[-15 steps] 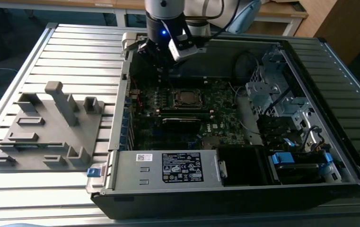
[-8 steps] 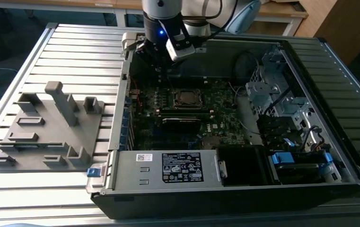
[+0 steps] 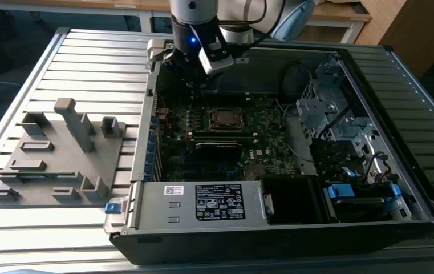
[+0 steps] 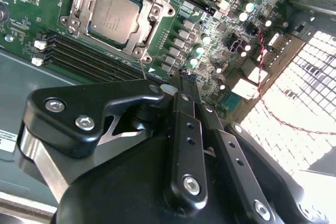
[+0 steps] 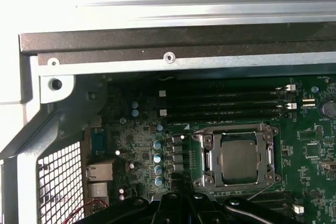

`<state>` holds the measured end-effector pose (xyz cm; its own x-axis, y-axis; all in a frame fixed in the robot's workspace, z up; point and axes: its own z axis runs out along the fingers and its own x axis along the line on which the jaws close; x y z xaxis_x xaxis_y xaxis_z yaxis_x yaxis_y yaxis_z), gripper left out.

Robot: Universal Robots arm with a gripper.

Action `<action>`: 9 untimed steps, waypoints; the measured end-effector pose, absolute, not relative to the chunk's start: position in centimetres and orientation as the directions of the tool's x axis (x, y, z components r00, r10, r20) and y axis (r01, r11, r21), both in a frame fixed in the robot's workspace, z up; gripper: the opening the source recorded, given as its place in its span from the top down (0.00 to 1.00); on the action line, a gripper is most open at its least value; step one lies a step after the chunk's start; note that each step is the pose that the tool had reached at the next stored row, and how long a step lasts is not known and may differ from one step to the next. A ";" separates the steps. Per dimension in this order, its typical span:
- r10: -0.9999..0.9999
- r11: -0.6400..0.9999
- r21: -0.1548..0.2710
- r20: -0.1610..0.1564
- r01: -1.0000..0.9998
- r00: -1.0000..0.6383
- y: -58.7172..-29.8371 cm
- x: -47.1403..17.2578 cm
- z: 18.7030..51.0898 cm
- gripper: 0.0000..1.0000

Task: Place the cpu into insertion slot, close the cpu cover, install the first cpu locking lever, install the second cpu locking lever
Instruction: 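Install the first cpu locking lever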

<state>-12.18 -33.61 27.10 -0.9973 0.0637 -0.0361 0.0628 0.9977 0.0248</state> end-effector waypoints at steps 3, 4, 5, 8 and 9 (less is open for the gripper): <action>0.064 0.998 0.025 -0.036 0.063 -0.997 -33.6 -12.3 26.9 0.89; 0.064 0.998 0.025 -0.036 0.063 -0.997 -33.6 -12.3 26.9 0.89; 0.064 0.998 0.025 -0.036 0.063 -0.997 -33.6 -12.3 26.8 0.89; 0.064 0.998 0.025 -0.036 0.063 -0.997 -33.6 -12.4 26.7 0.89; 0.064 0.998 0.025 -0.036 0.063 -0.997 -33.6 -12.4 26.7 0.89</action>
